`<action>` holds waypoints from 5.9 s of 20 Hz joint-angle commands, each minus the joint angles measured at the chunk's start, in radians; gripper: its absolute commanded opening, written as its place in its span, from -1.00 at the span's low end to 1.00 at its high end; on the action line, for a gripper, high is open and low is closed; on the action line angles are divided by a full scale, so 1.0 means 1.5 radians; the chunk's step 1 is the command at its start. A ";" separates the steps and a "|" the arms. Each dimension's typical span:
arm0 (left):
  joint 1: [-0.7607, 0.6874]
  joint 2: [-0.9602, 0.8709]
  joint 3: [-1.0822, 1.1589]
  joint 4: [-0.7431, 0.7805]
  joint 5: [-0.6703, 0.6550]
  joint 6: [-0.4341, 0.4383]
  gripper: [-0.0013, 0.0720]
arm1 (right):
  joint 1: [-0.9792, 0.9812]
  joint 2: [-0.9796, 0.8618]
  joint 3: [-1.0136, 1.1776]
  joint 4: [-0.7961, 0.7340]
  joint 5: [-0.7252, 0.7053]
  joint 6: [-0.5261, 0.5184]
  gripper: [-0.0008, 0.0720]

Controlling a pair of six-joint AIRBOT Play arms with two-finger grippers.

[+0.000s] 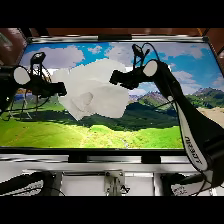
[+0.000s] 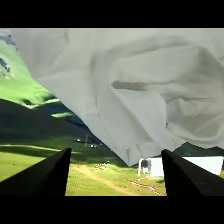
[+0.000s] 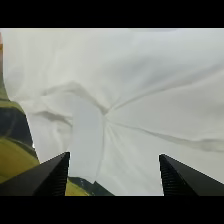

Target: Fold the shirts.

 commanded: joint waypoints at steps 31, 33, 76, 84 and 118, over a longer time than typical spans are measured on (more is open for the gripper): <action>0.043 -0.216 0.003 -0.190 0.083 0.058 0.64 | 0.120 -0.237 0.169 0.046 0.056 0.077 0.88; 0.045 -0.236 0.003 -0.190 0.082 0.058 0.50 | 0.120 -0.237 0.168 0.066 0.045 0.076 0.88; -0.072 0.052 -0.056 -0.182 -0.157 0.190 -0.82 | 0.156 0.145 -0.130 -0.269 0.443 -0.133 -0.84; -0.133 0.043 -0.230 -0.291 0.157 0.200 -0.82 | 0.158 0.082 -0.149 -0.371 0.273 -0.013 -0.41; -0.117 0.275 0.013 -0.218 -0.052 0.176 -0.83 | 0.178 0.265 0.139 -0.512 0.301 0.130 -0.84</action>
